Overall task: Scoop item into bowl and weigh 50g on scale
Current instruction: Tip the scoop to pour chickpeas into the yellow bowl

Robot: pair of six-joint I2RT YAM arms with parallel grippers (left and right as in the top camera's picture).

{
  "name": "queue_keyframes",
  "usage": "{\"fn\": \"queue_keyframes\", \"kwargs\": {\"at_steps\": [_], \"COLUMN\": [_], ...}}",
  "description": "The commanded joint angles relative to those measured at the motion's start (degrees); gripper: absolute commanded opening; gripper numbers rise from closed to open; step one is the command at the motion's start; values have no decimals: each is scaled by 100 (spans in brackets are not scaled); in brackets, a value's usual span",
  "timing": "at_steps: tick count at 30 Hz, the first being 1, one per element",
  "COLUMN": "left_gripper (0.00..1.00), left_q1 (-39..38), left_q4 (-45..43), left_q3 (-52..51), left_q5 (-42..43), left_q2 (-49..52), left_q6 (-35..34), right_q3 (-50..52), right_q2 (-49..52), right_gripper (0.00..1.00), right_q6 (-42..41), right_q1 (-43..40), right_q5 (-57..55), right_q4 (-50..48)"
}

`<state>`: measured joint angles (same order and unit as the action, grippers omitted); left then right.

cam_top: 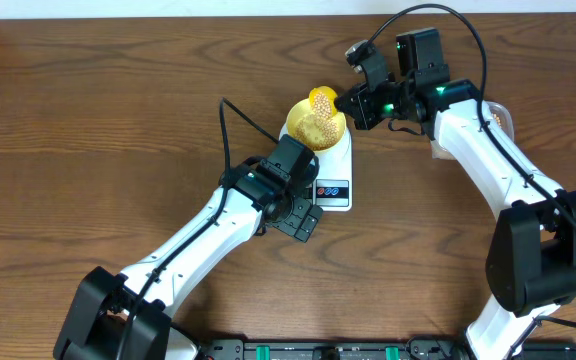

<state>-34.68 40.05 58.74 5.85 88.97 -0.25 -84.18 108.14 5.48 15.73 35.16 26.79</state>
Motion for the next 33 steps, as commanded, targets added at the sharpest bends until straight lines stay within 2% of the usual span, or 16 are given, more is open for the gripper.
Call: {"fn": "queue_keyframes", "kwargs": {"at_steps": [1,28,33], "left_gripper": [98,98,98], "left_q1": [-2,-2,-2], "left_q4": [15,15,15], "left_q3": [39,39,39], "left_q5": [-50,-50,-50], "left_q2": [-13,-13,-13], "left_q6": [-87,-87,-87], "right_q3": [-55,-55,-55], "right_q2": [-101,-101,-101], "right_gripper": [1,1,1], "right_q6": [105,111,431], "right_q1": [50,52,57], "right_q5": [9,9,11], "right_q4": [2,103,103]}}
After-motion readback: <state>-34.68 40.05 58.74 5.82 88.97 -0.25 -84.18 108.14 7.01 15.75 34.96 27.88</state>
